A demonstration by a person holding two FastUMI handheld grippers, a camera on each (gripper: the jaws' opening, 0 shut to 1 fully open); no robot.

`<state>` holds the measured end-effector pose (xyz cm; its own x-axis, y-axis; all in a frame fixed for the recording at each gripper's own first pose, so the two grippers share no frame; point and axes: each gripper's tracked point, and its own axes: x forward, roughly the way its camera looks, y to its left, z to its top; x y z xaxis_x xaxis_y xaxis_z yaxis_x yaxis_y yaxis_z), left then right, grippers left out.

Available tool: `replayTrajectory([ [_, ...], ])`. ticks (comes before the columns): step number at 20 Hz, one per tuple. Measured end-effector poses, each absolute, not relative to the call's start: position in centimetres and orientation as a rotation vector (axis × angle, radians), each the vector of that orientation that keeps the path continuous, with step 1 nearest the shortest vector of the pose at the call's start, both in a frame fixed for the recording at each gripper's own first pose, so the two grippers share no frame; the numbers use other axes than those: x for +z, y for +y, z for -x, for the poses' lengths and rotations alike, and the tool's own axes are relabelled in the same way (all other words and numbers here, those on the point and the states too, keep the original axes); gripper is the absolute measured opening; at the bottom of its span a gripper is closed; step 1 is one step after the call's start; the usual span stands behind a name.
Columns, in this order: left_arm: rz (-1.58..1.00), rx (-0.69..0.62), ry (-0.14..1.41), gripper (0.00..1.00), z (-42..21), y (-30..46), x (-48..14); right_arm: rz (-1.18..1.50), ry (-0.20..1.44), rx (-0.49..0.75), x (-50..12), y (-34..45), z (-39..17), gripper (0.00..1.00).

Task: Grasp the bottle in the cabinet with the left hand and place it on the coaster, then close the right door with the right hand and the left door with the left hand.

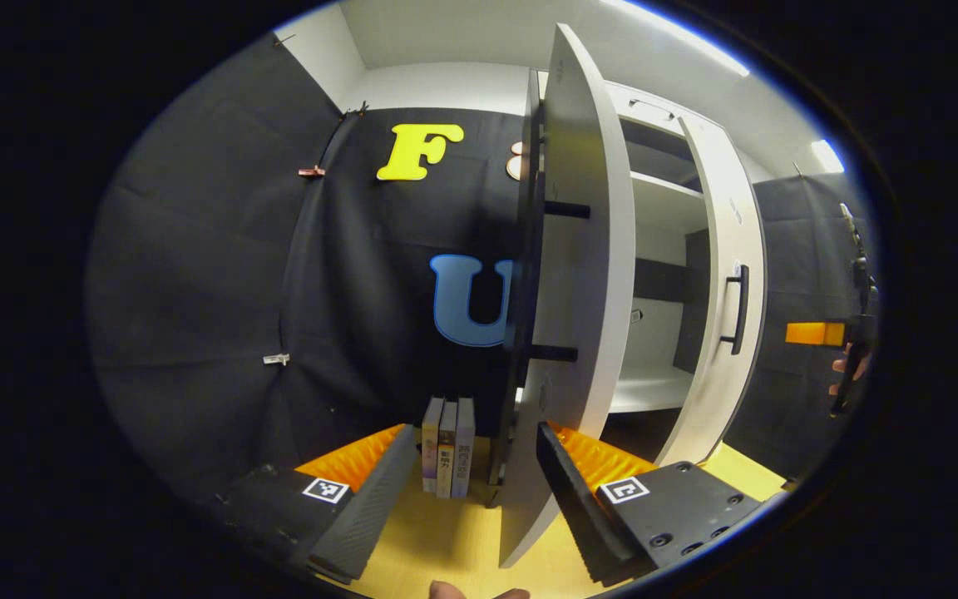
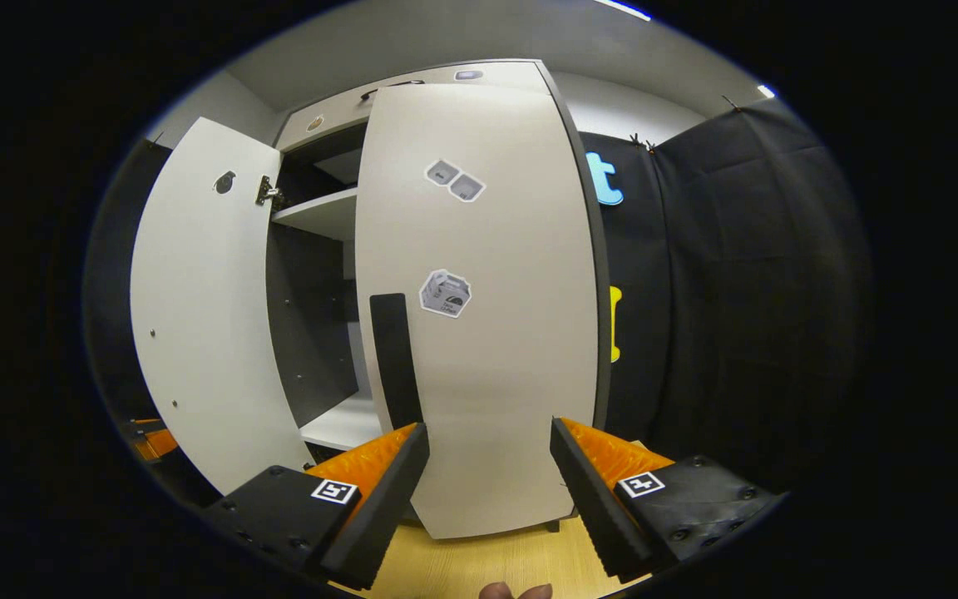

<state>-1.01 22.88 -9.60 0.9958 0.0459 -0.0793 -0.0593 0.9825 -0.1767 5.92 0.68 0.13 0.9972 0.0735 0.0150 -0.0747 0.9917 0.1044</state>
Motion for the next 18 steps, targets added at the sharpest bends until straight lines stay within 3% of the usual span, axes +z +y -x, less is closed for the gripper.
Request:
replayTrajectory([
  [6,0.209,0.031,0.087,0.94,0.7,21.3,-9.4,-0.092,-0.012,0.076,-0.1,-0.9,-4.1,0.98],
  [18,0.142,-0.087,0.092,0.93,-2.1,11.0,-8.9,-0.050,0.013,0.089,-1.6,-3.7,-2.4,0.98],
])
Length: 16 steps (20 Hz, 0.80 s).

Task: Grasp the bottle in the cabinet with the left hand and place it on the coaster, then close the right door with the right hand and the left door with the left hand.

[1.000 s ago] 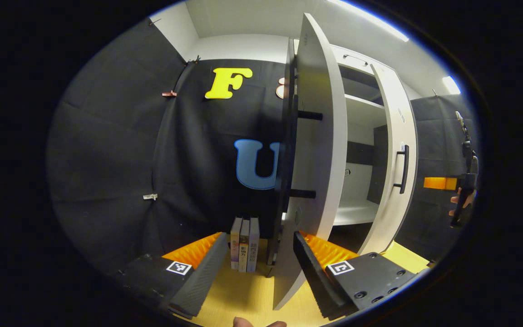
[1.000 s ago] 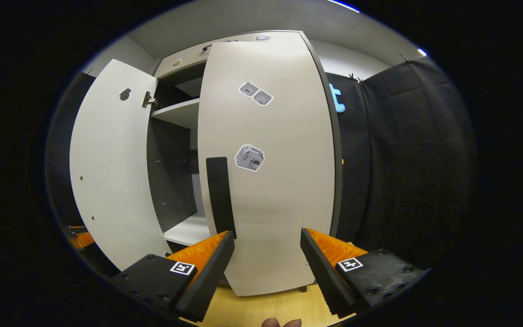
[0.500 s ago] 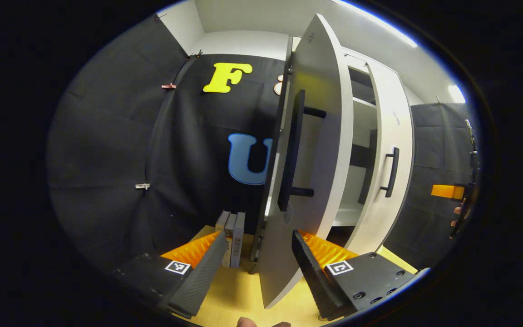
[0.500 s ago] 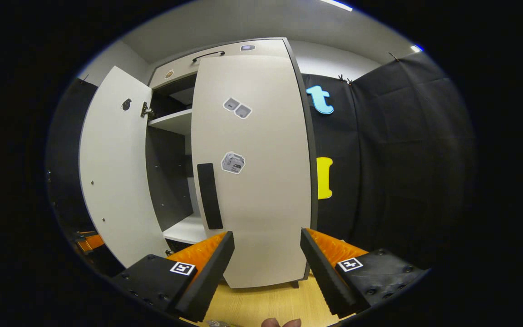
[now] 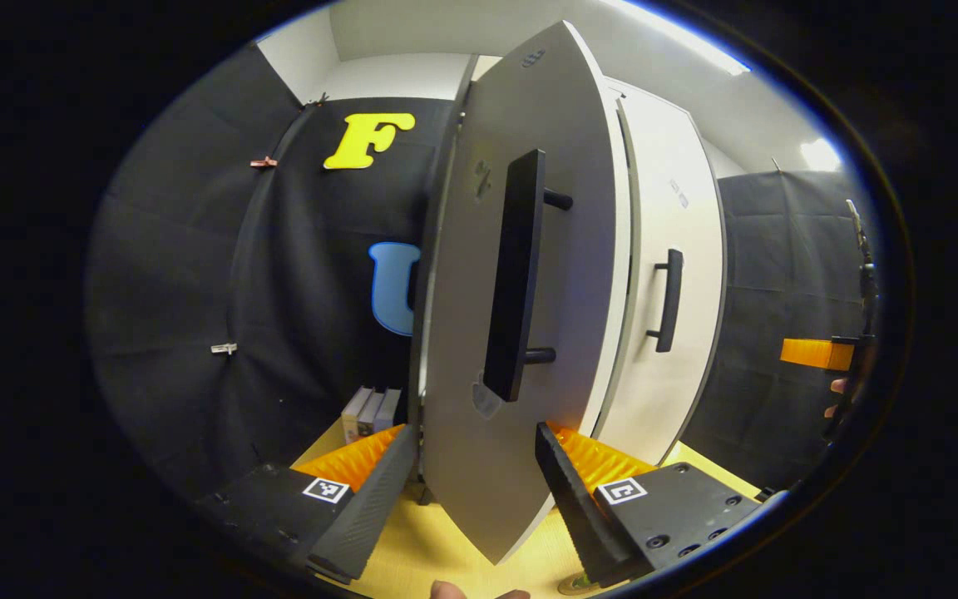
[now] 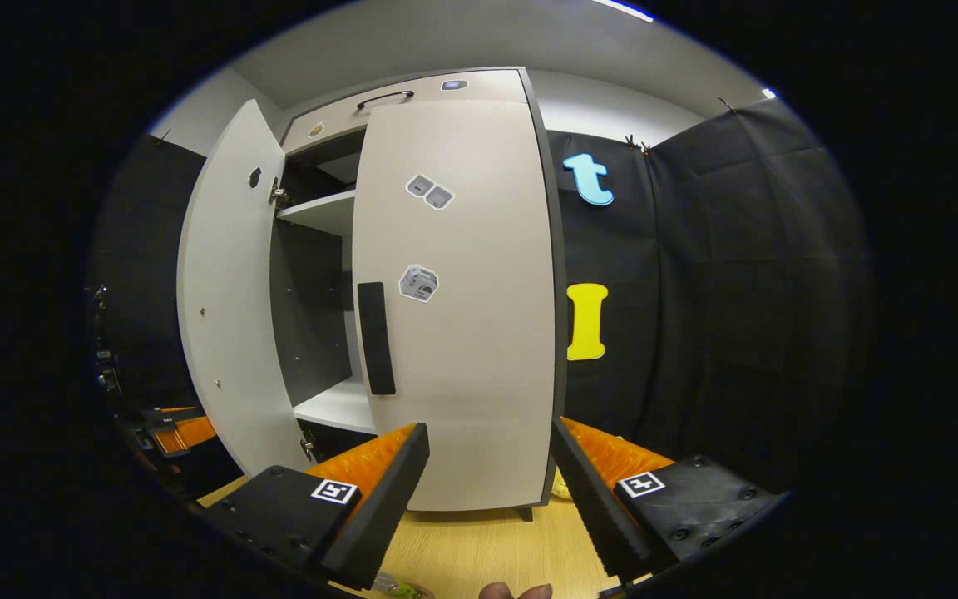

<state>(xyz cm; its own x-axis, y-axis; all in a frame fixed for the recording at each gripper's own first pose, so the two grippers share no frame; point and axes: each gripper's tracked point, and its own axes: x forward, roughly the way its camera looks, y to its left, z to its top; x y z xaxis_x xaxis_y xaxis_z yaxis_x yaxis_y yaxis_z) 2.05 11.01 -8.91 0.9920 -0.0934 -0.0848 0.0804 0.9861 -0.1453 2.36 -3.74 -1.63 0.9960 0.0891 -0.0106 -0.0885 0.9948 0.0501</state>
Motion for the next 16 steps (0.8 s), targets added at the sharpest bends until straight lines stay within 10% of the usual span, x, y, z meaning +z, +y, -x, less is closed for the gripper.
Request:
replayTrajectory([
  [16,0.158,-0.151,0.102,0.93,-10.6,3.7,-10.1,-0.049,0.037,0.004,-1.8,-9.0,-1.0,0.98],
])
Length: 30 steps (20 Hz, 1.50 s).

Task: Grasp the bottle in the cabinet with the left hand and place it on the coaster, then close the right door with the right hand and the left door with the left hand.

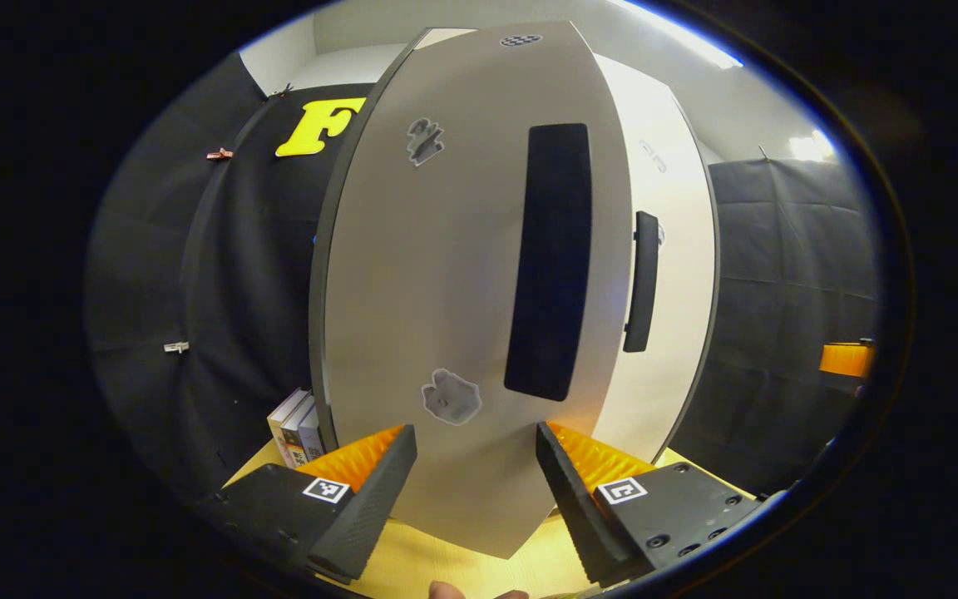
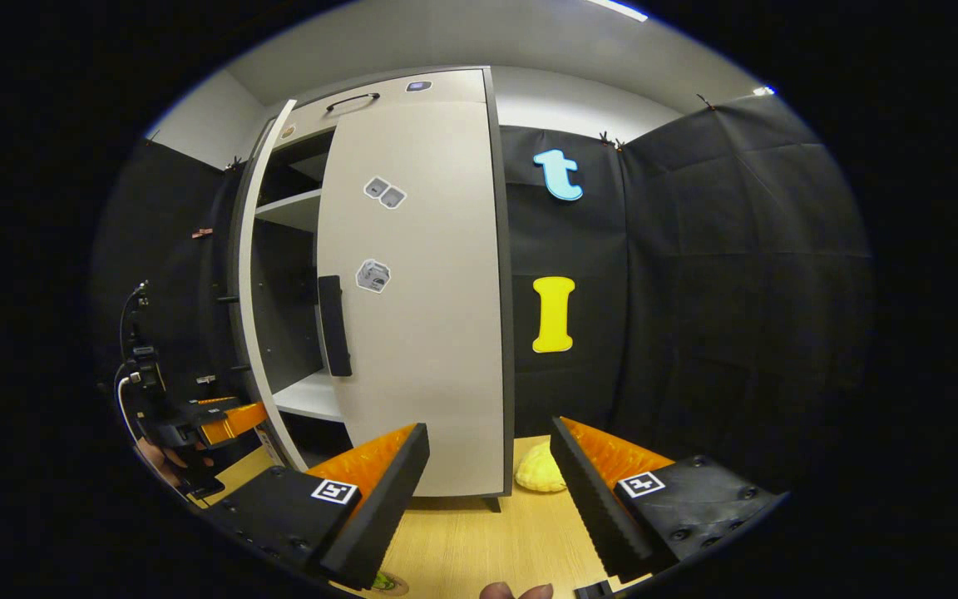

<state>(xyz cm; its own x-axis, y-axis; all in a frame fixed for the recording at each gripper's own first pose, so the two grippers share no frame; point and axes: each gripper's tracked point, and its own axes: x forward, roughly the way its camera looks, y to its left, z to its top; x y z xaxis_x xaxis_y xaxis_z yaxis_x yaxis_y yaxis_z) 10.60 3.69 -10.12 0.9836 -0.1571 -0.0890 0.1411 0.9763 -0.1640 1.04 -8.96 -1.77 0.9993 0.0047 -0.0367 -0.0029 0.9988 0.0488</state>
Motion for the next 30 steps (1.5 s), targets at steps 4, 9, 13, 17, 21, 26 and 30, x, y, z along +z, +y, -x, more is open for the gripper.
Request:
replayTrajectory([
  [4,0.174,-0.150,0.103,0.93,-12.1,2.6,-10.0,-0.047,0.041,-0.001,-1.8,-9.2,-1.3,0.98],
  [9,0.134,-0.151,0.089,0.93,-14.3,1.7,-9.8,-0.046,0.040,-0.003,-1.6,-9.4,-1.7,0.98],
  [13,0.110,-0.150,0.088,0.93,-15.1,1.4,-9.5,-0.057,0.043,0.003,-1.6,-9.2,-2.4,0.98],
  [17,0.106,-0.140,0.080,0.89,-15.0,1.5,-9.2,-0.063,0.037,0.014,-1.3,-8.6,-2.6,0.98],
  [21,0.105,-0.113,0.051,0.94,-13.3,2.8,-7.6,-0.070,0.028,0.024,-0.9,-8.1,-2.4,0.98],
  [26,0.066,-0.108,0.036,0.95,-10.4,3.4,-5.9,-0.055,0.002,0.029,0.0,-7.4,-1.8,0.98],
  [30,0.059,-0.099,0.024,0.95,-7.9,3.7,-4.1,-0.050,0.001,0.052,0.3,-6.3,-1.3,0.98],
])
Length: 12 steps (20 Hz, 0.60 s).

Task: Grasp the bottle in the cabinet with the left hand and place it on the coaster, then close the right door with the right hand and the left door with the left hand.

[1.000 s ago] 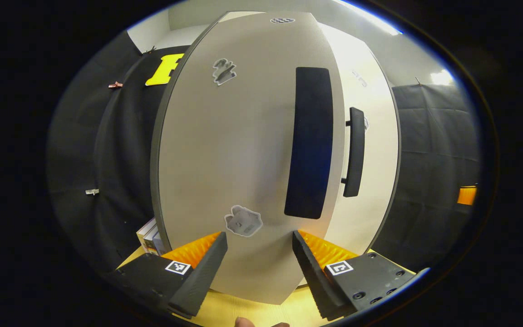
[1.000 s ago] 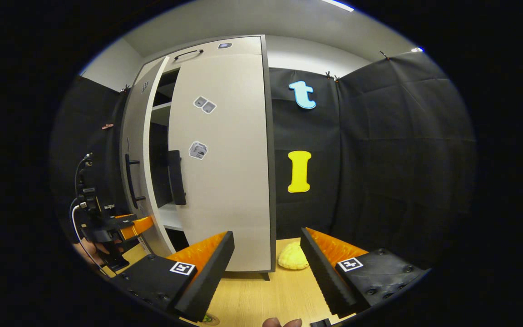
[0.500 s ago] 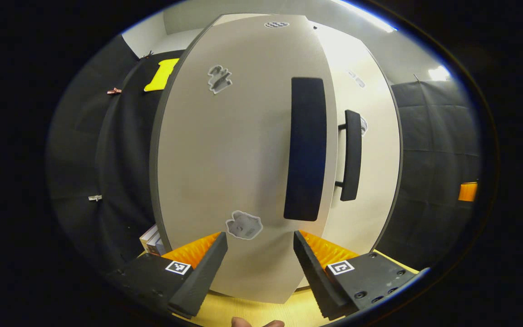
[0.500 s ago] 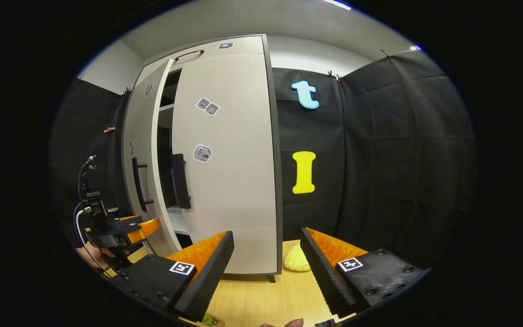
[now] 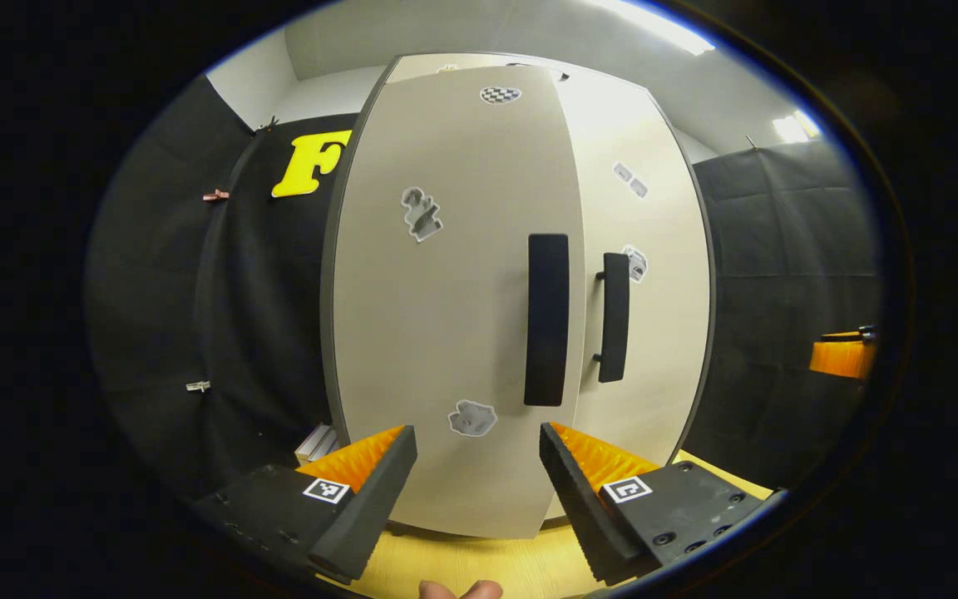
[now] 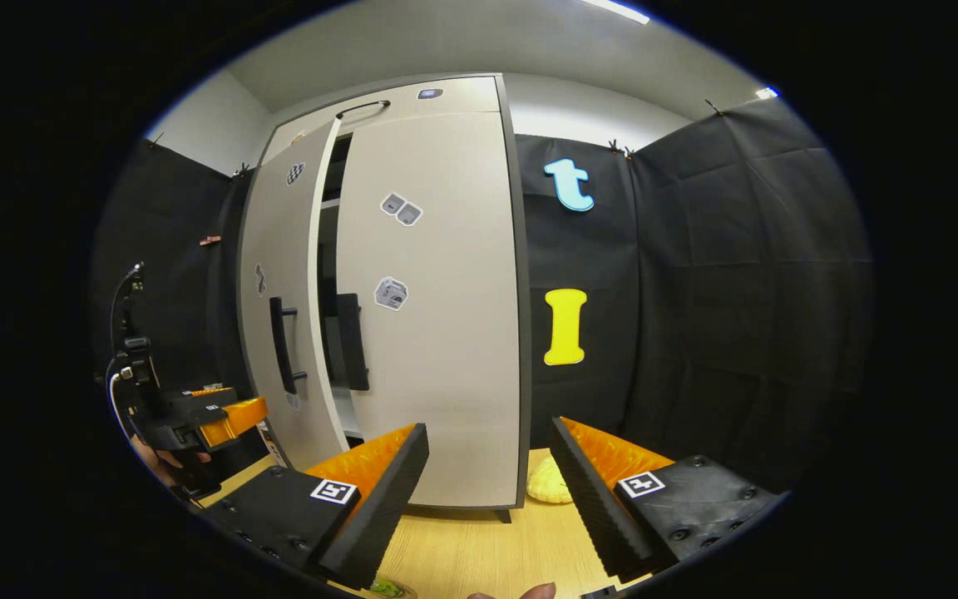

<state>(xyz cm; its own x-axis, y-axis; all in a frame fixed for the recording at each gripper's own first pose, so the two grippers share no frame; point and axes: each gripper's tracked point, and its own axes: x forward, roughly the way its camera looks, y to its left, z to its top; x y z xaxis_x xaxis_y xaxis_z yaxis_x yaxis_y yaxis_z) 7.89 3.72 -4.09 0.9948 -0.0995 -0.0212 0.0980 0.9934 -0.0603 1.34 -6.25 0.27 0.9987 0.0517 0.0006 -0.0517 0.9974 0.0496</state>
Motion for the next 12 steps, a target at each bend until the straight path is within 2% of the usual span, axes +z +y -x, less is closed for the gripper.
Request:
replayTrajectory([
  [5,0.052,-0.109,-0.003,0.92,-5.0,3.5,-1.2,-0.047,-0.015,0.066,1.0,-4.9,-0.8,0.98],
  [6,0.042,-0.107,-0.012,0.95,-4.5,3.4,-0.7,-0.046,-0.012,0.068,1.0,-4.6,-0.7,1.00],
  [12,0.033,-0.088,-0.020,0.95,-2.3,3.7,0.2,-0.049,-0.016,0.082,1.3,-2.7,-0.3,0.98],
])
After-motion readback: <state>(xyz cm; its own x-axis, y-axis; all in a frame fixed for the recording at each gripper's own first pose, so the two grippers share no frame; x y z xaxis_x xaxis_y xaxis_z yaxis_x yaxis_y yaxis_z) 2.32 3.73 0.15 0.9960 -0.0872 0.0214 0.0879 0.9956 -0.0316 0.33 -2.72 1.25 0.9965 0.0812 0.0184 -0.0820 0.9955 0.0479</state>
